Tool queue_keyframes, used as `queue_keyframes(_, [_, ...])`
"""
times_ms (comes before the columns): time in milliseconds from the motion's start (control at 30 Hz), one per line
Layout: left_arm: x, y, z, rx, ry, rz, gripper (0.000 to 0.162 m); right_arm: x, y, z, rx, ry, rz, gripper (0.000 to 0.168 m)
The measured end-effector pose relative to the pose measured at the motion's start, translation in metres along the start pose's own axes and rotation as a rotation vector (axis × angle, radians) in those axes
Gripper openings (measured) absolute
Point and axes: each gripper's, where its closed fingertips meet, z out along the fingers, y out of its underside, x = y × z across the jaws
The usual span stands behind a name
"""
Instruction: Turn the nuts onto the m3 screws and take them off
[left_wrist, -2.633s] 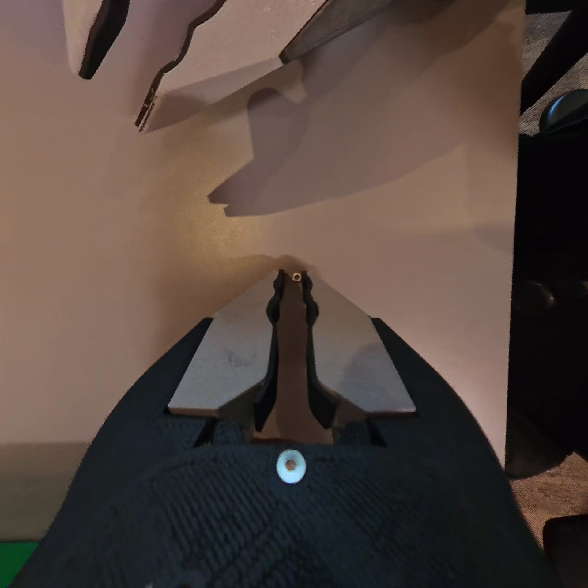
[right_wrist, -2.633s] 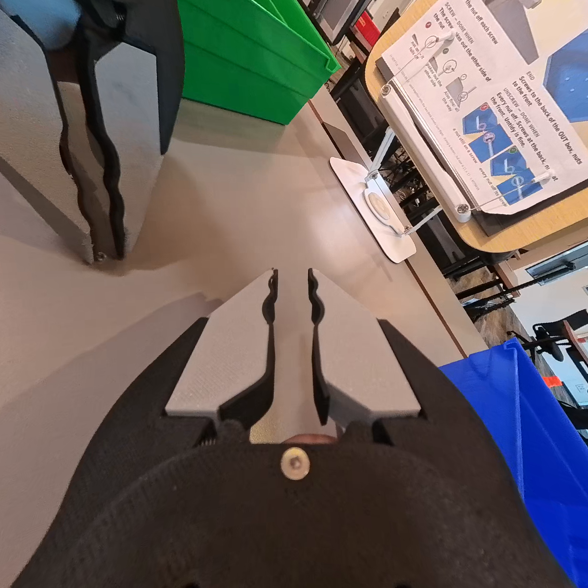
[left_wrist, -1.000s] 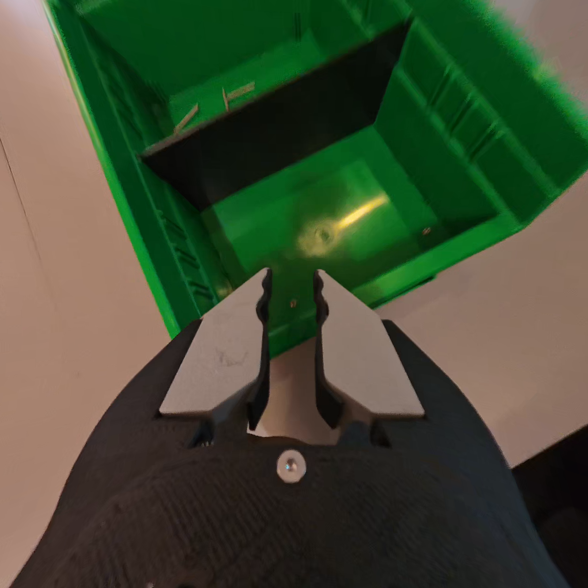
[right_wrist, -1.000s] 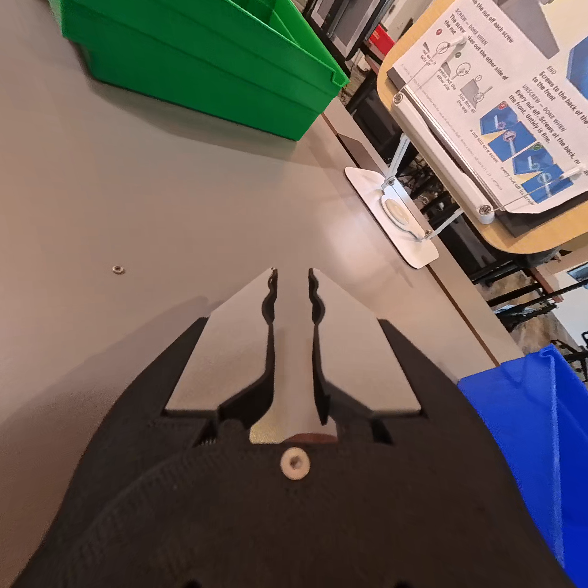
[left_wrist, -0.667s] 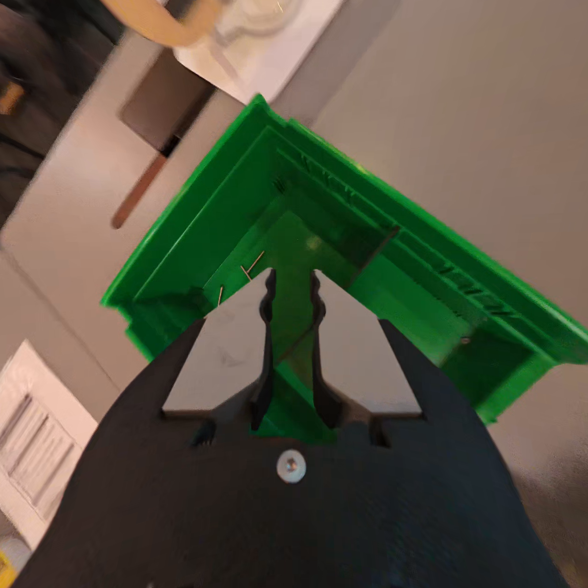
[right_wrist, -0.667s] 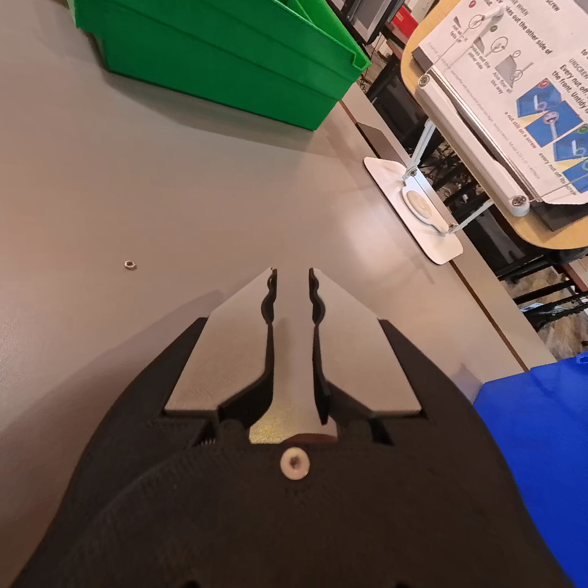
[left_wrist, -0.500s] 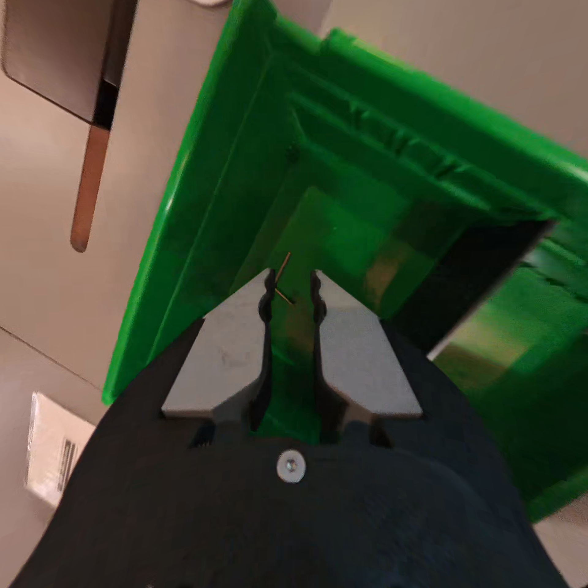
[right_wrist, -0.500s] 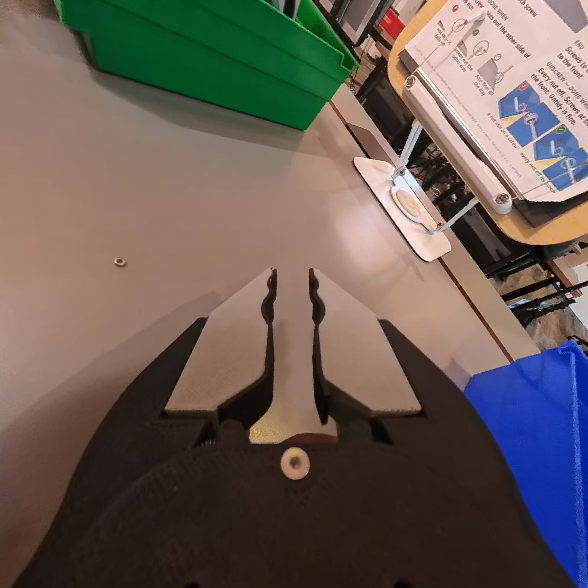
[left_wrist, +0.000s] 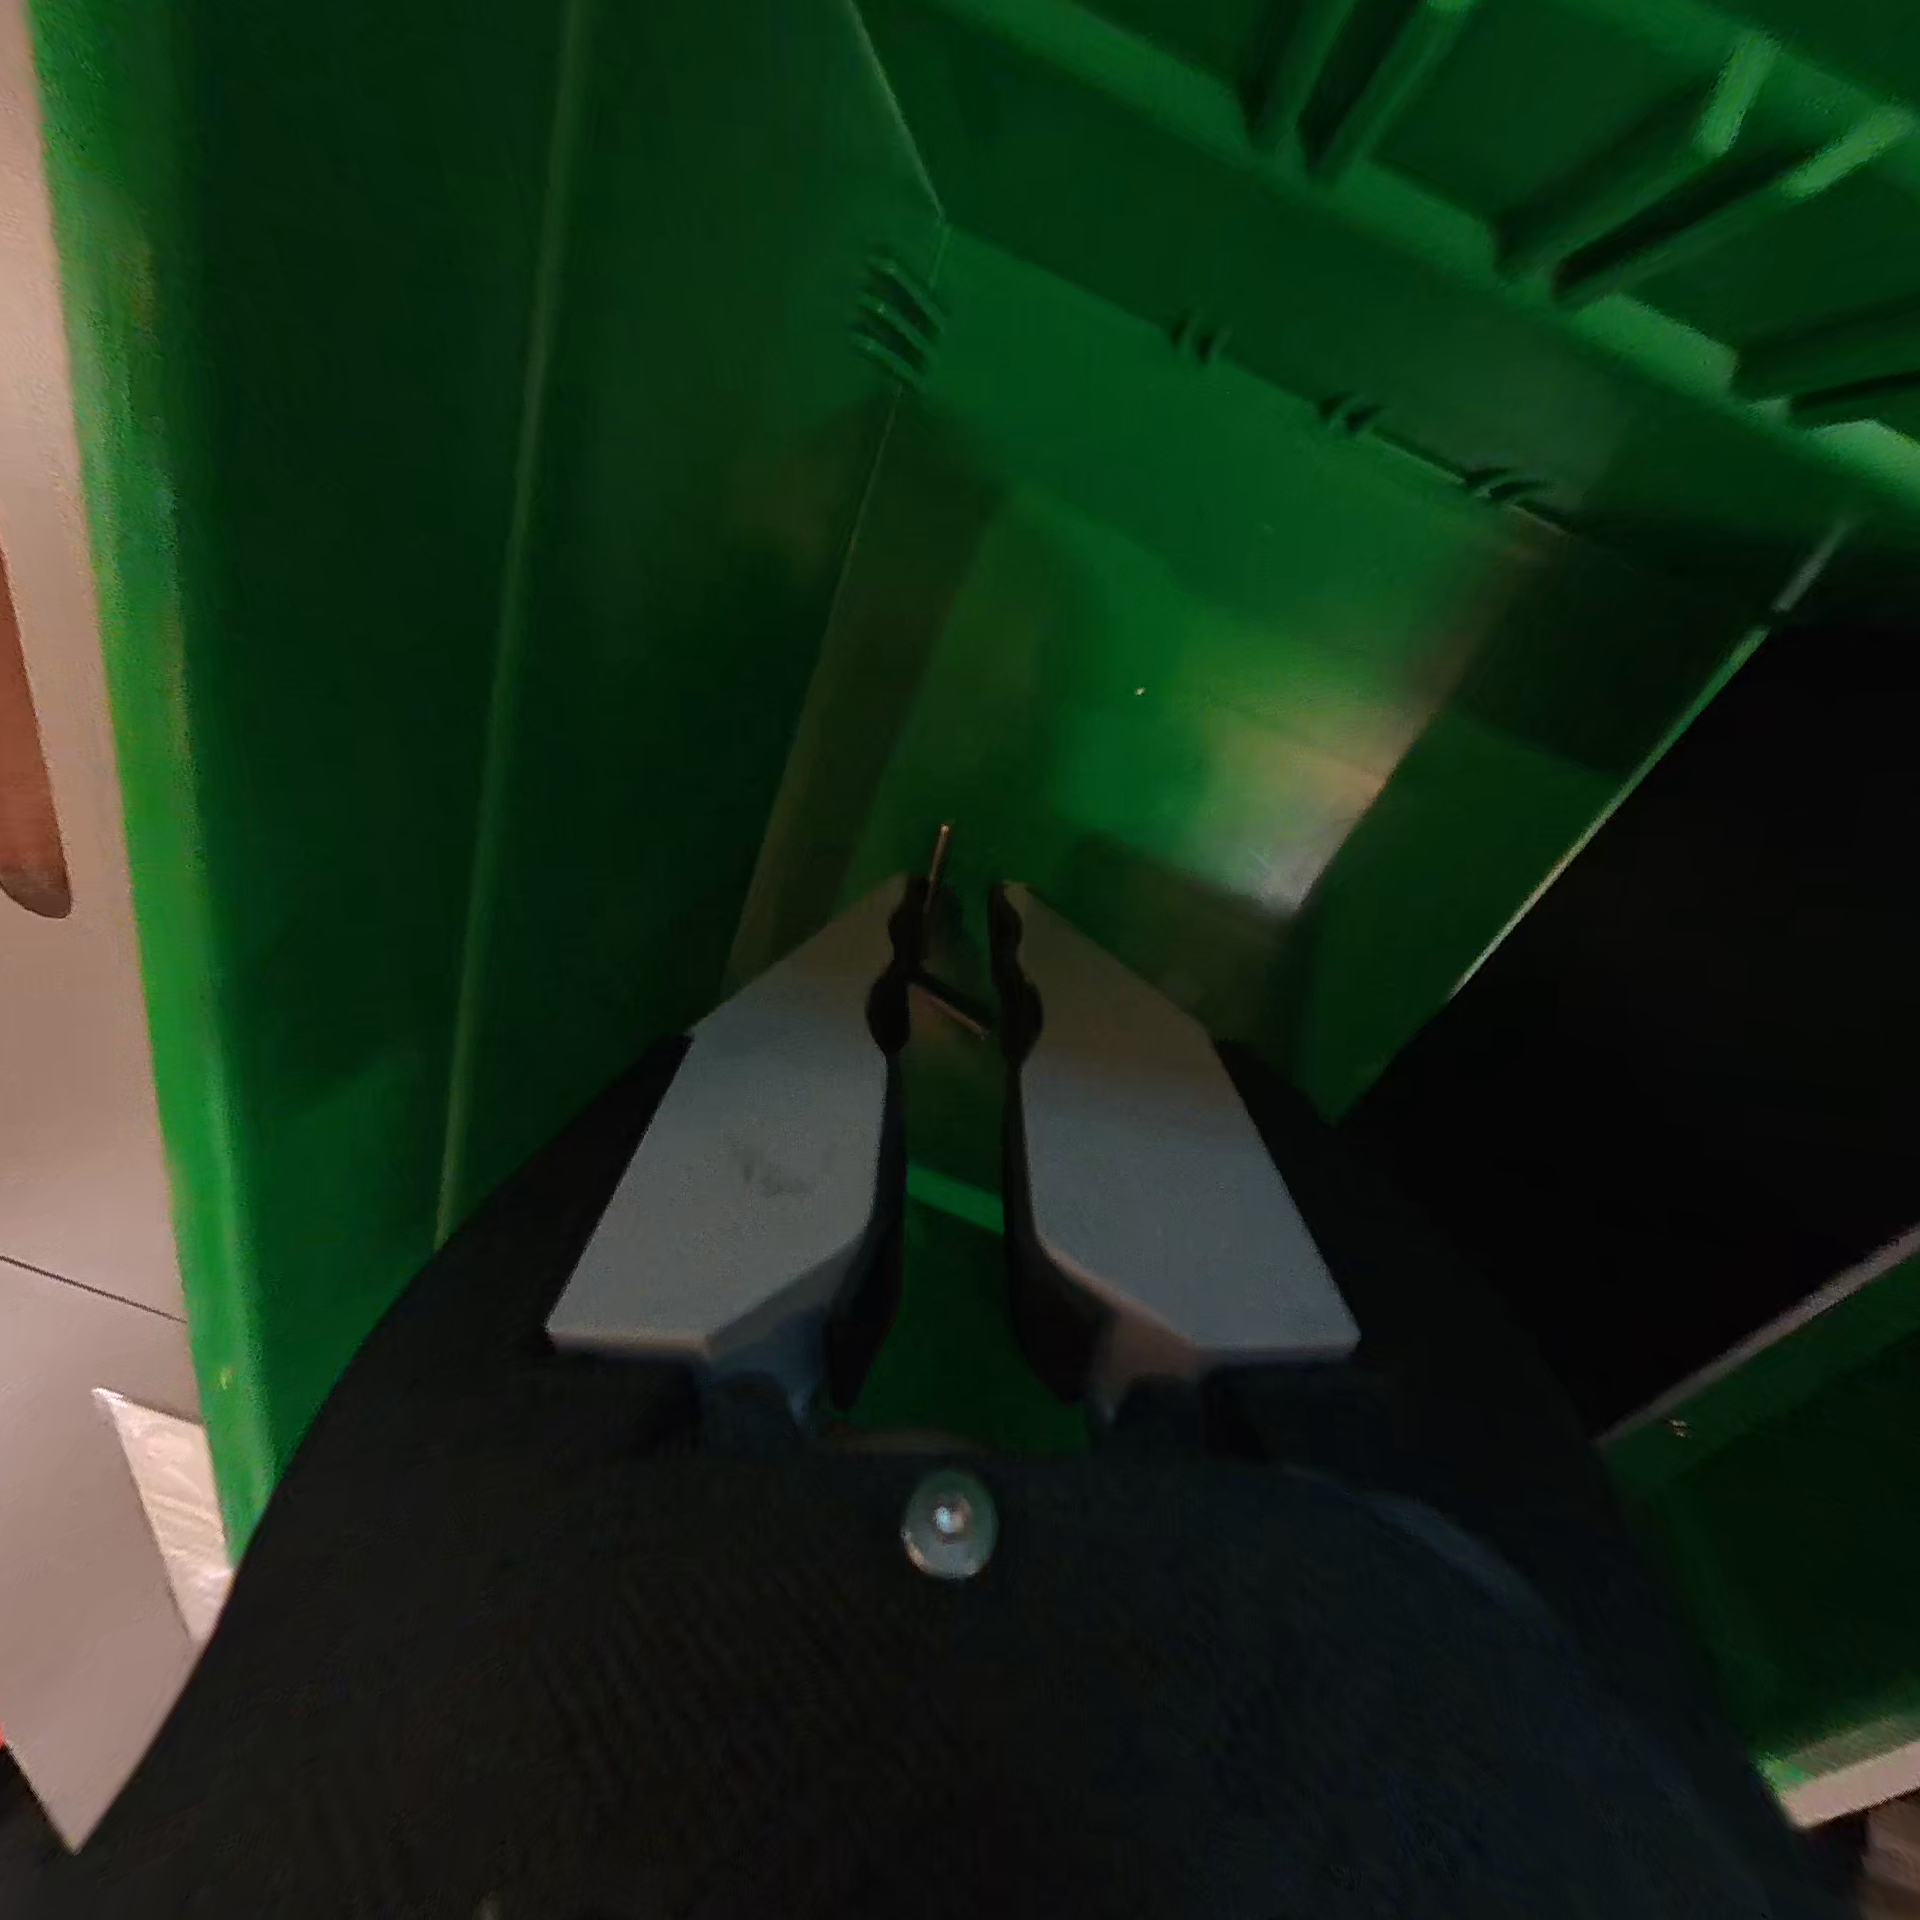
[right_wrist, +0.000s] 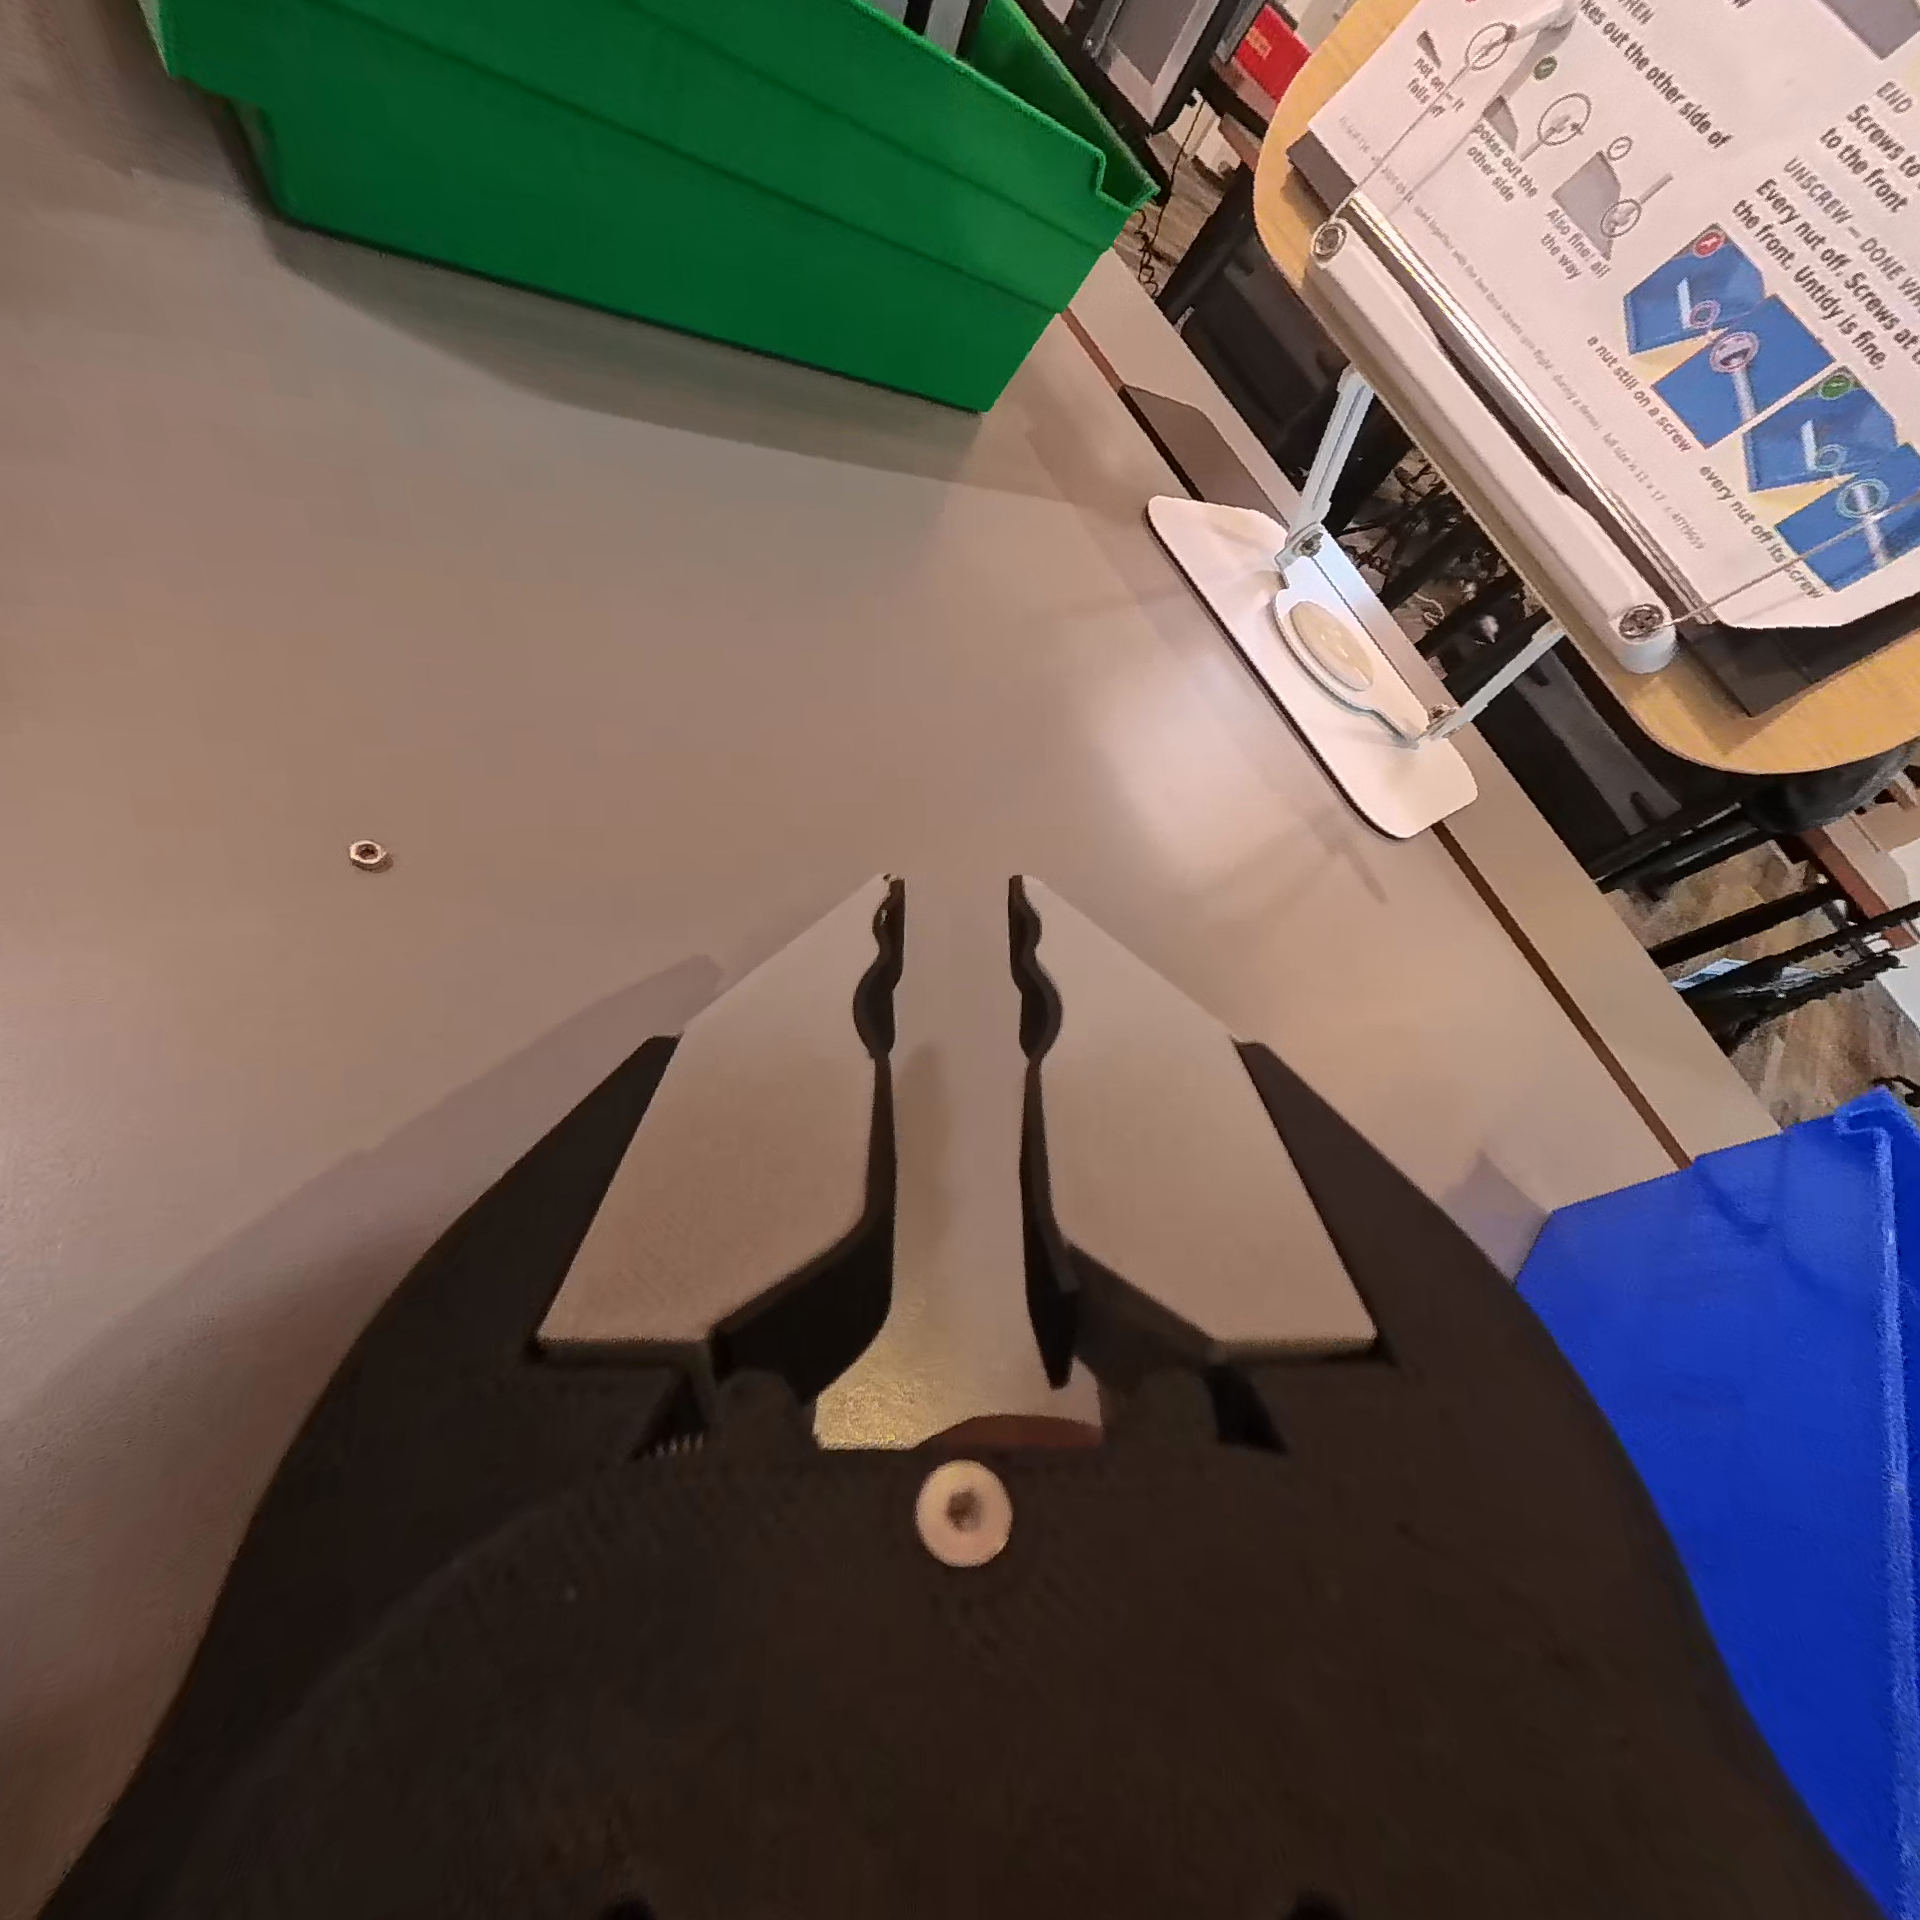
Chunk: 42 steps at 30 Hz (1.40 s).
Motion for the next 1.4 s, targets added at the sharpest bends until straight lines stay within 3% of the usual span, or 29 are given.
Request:
queue_keyframes(133, [-0.005,0.001,0.001,0.017,-0.025,-0.024,0.001,0.001,-0.002,-0.001,0.008,0.0,0.011,0.017])
queue_keyframes(400, [-0.002,0.0,-0.001,0.04,-0.049,-0.042,0.0,0.0,-0.004,-0.003,0.017,0.012,-0.015,0.016])
queue_keyframes(733, [0.016,0.007,-0.048,0.134,-0.13,-0.083,0.0,0.0,-0.01,-0.006,0.034,0.024,-0.033,0.016])
queue_keyframes(967, [-0.006,0.021,-0.023,0.014,-0.201,-0.263,0.0,-0.002,-0.002,-0.002,0.005,0.014,-0.03,0.016])
queue_keyframes(1133, [-0.005,0.02,-0.015,0.084,-0.053,-0.535,0.014,0.0,0.001,0.001,-0.006,0.012,-0.018,0.016])
queue_keyframes(1300, [-0.007,0.03,-0.005,-0.002,-0.07,-0.552,0.014,-0.002,0.0,0.0,-0.001,0.008,-0.021,0.016])
queue_keyframes(1400, [-0.001,0.026,-0.002,-0.011,-0.041,-0.542,0.002,-0.003,-0.001,0.0,0.003,0.006,-0.023,0.016])
